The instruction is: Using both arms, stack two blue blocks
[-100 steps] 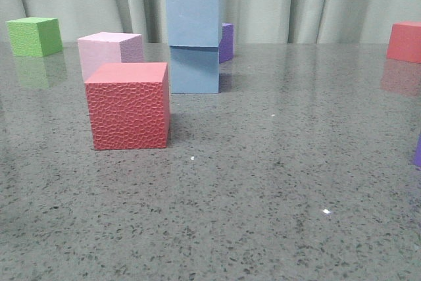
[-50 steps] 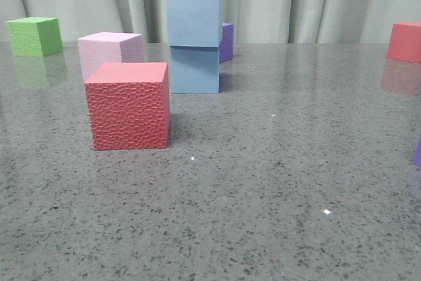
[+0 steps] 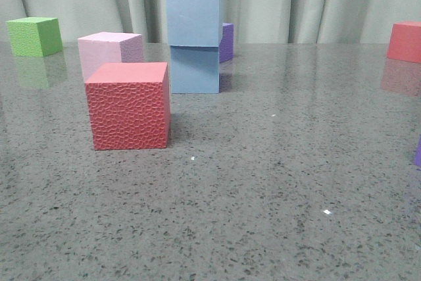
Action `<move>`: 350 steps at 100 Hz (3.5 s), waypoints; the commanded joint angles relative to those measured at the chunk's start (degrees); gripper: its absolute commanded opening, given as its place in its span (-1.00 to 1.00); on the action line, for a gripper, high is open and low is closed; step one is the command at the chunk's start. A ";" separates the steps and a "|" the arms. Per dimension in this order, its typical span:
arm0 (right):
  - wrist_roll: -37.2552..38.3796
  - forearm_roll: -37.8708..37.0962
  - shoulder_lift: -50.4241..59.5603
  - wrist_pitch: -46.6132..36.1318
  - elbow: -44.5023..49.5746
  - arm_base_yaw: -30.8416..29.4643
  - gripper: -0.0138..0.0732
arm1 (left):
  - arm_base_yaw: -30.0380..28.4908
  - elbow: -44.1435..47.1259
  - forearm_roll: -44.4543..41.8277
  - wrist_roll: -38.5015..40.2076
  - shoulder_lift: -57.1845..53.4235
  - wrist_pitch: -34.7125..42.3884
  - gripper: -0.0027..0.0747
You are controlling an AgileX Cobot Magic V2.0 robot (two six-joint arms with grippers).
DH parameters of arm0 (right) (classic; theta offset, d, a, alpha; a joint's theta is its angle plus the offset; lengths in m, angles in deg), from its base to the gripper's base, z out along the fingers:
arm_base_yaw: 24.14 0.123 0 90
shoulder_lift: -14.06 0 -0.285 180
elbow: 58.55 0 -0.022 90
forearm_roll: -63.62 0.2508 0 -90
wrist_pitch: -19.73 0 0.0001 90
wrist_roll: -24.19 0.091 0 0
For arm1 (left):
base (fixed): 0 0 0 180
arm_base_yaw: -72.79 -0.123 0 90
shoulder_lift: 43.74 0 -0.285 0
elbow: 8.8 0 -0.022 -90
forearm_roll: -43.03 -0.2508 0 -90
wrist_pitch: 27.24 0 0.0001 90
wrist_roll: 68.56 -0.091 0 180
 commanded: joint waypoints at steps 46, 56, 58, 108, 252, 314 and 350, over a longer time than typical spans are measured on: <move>-0.27 -1.70 -0.53 -4.66 -1.33 -0.03 -0.84 | -12.46 1.24 10.46 -27.36 -4.17 14.72 -0.98; -0.27 -1.70 -0.53 -4.66 -1.33 -0.03 -0.84 | -17.09 5.79 10.33 -27.46 -8.15 19.21 -0.98; -0.27 -1.70 -0.53 -4.66 -1.33 -0.03 -0.84 | -18.06 6.79 10.33 -27.46 -9.07 19.76 -0.98; -0.27 -1.70 -0.53 -4.66 -1.33 -0.03 -0.84 | -36.16 27.36 19.41 -33.32 -30.10 21.36 -0.98; -0.27 -2.46 -0.65 -4.67 -1.31 -1.00 -0.84 | -37.13 31.47 20.25 -33.31 -34.43 22.81 -0.98; -16.44 14.90 -0.77 -29.77 18.15 -27.86 -0.84 | -37.13 31.47 20.25 -33.31 -34.43 22.81 -0.98; -16.74 17.56 4.21 -28.85 25.35 -32.17 -0.84 | -37.13 31.47 20.25 -33.31 -34.43 22.81 -0.98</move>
